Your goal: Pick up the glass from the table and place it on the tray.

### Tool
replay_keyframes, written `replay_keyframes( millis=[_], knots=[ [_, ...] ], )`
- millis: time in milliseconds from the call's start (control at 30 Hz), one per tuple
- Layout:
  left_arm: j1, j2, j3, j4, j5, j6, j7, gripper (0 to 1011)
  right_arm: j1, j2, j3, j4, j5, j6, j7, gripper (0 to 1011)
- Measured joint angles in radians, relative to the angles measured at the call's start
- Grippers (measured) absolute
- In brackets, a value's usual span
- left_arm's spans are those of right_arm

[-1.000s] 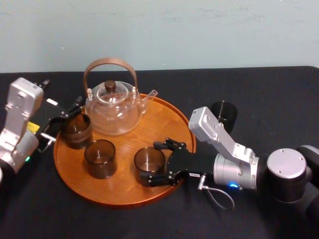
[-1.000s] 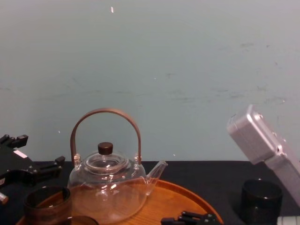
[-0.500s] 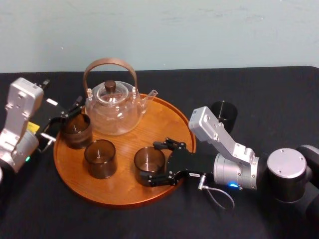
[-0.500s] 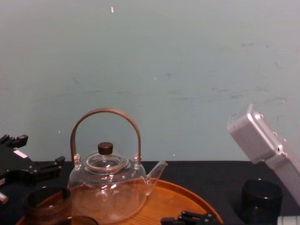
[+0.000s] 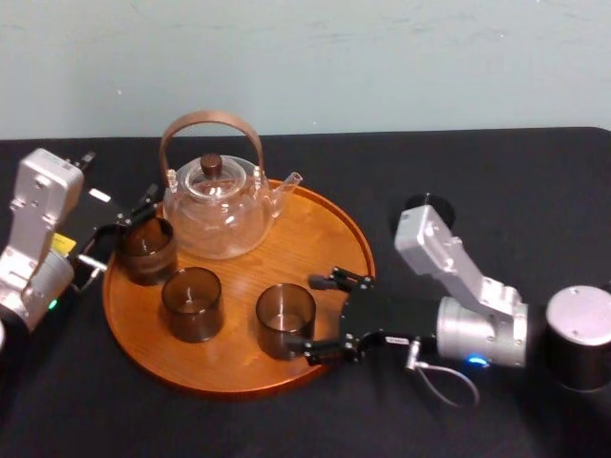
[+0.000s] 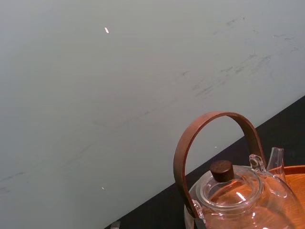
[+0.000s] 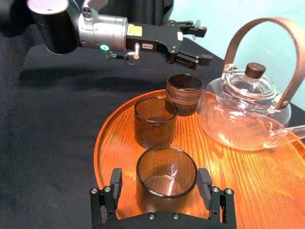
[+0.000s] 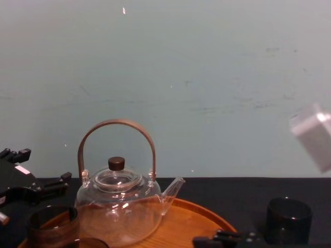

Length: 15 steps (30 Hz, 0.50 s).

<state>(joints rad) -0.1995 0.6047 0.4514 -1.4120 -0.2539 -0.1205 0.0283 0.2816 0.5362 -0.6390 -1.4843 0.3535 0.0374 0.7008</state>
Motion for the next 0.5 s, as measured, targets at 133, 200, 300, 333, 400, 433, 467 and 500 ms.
replay_keyframes(
  millis=[133, 200, 300, 333, 400, 433, 467, 500],
  knots=[
    [0.0, 0.0, 0.0, 0.0, 0.0, 0.0, 0.0, 1001, -0.024, 0.037, 0.02, -0.035, 0.023, -0.012, 0.006, 1002],
    [0.0, 0.0, 0.0, 0.0, 0.0, 0.0, 0.0, 1001, -0.04, 0.06, 0.035, -0.058, 0.037, -0.02, 0.006, 1002],
    [0.0, 0.0, 0.0, 0.0, 0.0, 0.0, 0.0, 1001, -0.063, 0.088, 0.059, -0.085, 0.055, -0.028, 0.0, 1002],
    [0.0, 0.0, 0.0, 0.0, 0.0, 0.0, 0.0, 1001, -0.077, 0.106, 0.074, -0.1, 0.065, -0.031, -0.008, 1002],
    [0.0, 0.0, 0.0, 0.0, 0.0, 0.0, 0.0, 1001, -0.089, 0.118, 0.087, -0.112, 0.071, -0.034, -0.018, 1002],
    [0.0, 0.0, 0.0, 0.0, 0.0, 0.0, 0.0, 1001, -0.097, 0.126, 0.096, -0.118, 0.074, -0.035, -0.025, 1002],
    [0.0, 0.0, 0.0, 0.0, 0.0, 0.0, 0.0, 1001, -0.111, 0.138, 0.111, -0.127, 0.08, -0.036, -0.038, 1002],
    [0.0, 0.0, 0.0, 0.0, 0.0, 0.0, 0.0, 1001, -0.111, 0.138, 0.111, -0.127, 0.08, -0.036, -0.038, 1002]
  ],
)
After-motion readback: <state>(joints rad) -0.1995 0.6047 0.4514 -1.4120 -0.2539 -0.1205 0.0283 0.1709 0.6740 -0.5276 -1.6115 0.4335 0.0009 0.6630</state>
